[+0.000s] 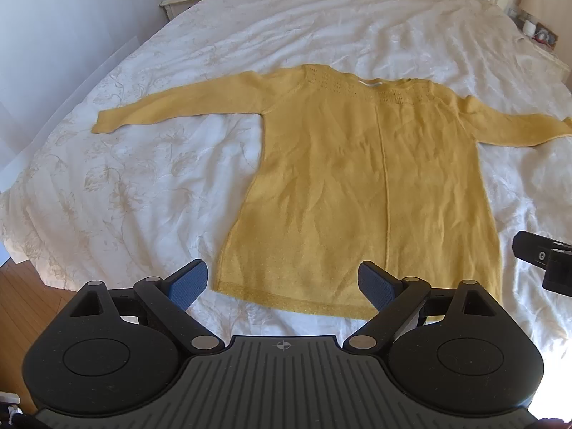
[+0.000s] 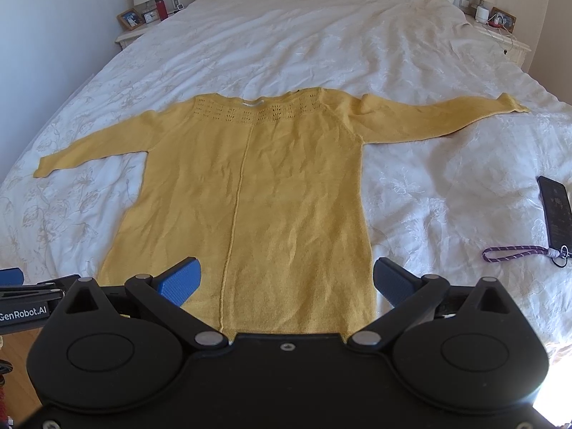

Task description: Fold small clothes

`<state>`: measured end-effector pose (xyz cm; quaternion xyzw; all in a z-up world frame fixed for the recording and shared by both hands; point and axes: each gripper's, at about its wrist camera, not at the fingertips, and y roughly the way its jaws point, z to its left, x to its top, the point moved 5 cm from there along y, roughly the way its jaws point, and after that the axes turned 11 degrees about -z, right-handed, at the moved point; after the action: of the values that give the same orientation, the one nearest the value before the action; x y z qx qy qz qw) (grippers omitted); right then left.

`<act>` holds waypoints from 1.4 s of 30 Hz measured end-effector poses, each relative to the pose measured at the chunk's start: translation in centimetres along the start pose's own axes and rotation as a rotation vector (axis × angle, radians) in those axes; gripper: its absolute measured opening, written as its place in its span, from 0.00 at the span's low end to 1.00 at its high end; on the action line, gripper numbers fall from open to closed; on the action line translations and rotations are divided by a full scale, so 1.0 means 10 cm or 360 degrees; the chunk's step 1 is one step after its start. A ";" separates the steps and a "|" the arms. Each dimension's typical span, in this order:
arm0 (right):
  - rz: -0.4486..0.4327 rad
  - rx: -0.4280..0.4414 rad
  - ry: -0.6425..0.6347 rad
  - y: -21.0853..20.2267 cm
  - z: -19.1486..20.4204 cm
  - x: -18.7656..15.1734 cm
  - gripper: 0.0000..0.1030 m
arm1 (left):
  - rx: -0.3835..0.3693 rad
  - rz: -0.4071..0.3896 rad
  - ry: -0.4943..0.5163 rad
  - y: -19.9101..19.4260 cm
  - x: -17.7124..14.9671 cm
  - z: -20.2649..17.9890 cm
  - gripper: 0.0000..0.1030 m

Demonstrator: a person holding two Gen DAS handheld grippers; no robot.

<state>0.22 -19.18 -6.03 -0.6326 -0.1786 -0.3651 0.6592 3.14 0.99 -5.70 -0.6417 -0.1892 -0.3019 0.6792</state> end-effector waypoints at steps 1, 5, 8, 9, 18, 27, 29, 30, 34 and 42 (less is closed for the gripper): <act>0.0003 0.0001 0.0002 0.01 0.00 0.00 0.99 | 0.0001 0.0004 0.0000 0.01 0.01 -0.01 0.89; 0.0013 0.0004 0.0015 0.04 -0.01 0.00 0.99 | -0.0001 0.0015 0.0000 0.03 0.01 -0.02 0.89; 0.0021 0.0009 0.0022 0.06 -0.02 0.00 0.99 | -0.0003 0.0026 0.0000 0.05 0.02 -0.01 0.89; 0.0023 0.0011 0.0024 0.07 -0.03 0.00 0.99 | -0.0004 0.0031 0.0000 0.06 0.02 -0.01 0.89; 0.0060 0.0010 0.0033 0.18 -0.01 0.02 0.99 | -0.0002 0.0079 -0.0007 0.19 0.06 0.00 0.89; 0.0098 0.0017 0.0077 0.40 0.03 0.10 0.99 | -0.0008 0.0135 -0.0003 0.44 0.22 0.04 0.89; 0.0098 0.0027 0.0104 0.46 0.04 0.15 0.99 | -0.0012 0.0144 -0.0002 0.51 0.29 0.06 0.89; 0.0095 0.0030 0.0119 0.49 0.04 0.18 0.99 | -0.0014 0.0146 0.0000 0.55 0.33 0.07 0.89; 0.0043 0.0026 0.0167 0.60 0.05 0.38 0.99 | -0.0026 0.0131 0.0019 0.72 0.56 0.09 0.89; -0.0187 -0.0047 0.0243 0.77 -0.04 0.87 0.99 | -0.0096 -0.0002 0.0071 1.04 1.09 0.01 0.89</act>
<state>11.36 -22.34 -5.42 -0.6011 -0.1592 -0.4530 0.6389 18.05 -0.82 -6.56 -0.6549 -0.1653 -0.3222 0.6633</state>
